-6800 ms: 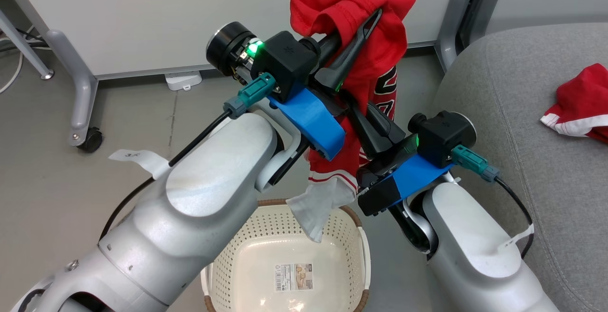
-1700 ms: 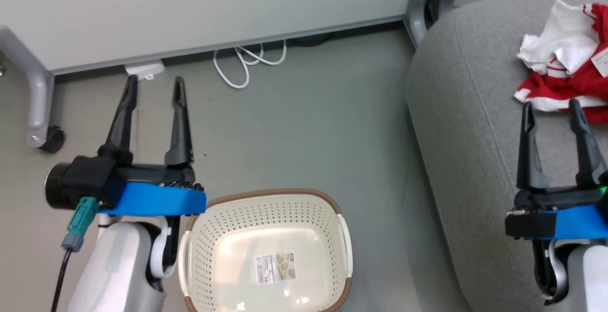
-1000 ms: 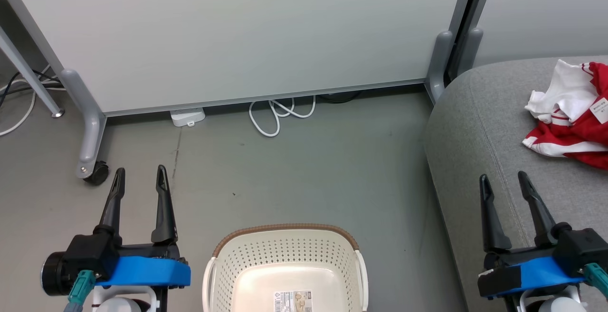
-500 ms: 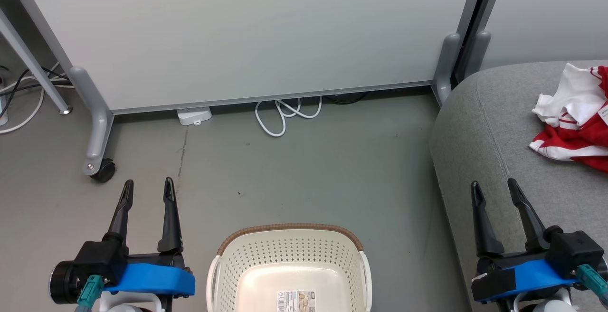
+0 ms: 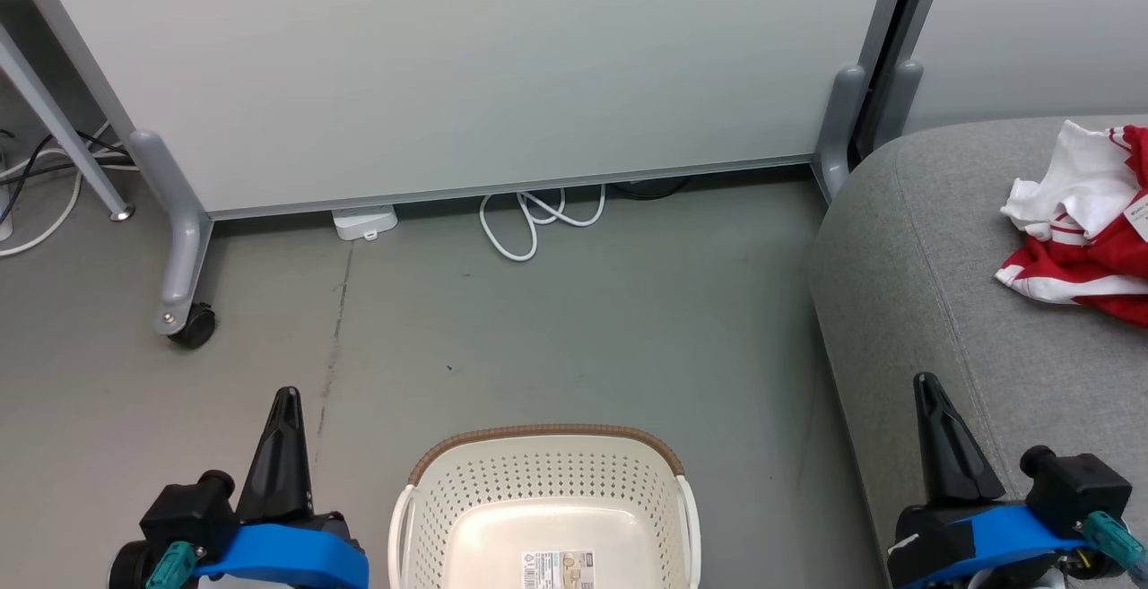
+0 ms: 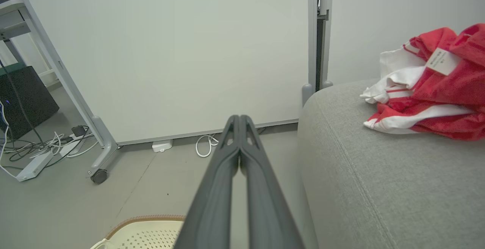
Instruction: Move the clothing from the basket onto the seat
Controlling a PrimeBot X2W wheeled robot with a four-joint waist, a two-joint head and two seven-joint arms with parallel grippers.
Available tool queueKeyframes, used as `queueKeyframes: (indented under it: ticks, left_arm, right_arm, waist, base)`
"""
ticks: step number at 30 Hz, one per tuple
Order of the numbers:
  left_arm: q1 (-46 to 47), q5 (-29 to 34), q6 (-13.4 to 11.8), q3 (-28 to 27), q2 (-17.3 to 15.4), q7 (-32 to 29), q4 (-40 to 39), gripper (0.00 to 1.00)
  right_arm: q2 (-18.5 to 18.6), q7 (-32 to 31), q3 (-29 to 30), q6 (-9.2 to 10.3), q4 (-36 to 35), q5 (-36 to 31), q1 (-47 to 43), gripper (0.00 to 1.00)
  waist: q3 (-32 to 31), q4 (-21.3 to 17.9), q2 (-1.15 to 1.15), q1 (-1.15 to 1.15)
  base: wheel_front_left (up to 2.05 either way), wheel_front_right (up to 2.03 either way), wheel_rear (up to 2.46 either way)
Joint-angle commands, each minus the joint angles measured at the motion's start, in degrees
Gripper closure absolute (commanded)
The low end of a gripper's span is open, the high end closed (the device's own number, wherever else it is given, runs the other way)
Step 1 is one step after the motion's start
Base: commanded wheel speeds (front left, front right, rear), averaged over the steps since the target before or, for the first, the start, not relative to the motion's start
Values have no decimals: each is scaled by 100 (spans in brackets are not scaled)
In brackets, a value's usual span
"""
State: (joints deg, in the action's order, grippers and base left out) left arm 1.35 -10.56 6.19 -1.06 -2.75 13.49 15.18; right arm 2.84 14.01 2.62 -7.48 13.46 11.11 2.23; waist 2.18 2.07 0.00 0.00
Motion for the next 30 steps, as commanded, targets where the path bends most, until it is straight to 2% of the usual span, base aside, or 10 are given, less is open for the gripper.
queueKeyframes:
  ticks: [1,13,30]
  left_arm:
    - [147,-194,8,-44,-9,-45,-70,100]
    - [191,-1511,29,-105,-11,-344,-112,100]
    - [268,-3071,56,-203,-13,-728,-126,100]
  right_arm:
    - [7,-44,28,0,-81,211,83,100]
    - [7,-366,82,0,-79,1510,132,100]
    - [7,-761,154,-1,-55,3058,208,100]
  waist:
    - [-1,-1,0,0]
    - [-21,-22,0,0]
    - [-49,-51,0,0]
  base:
    - [0,0,0]
    - [0,0,0]
    - [0,0,0]
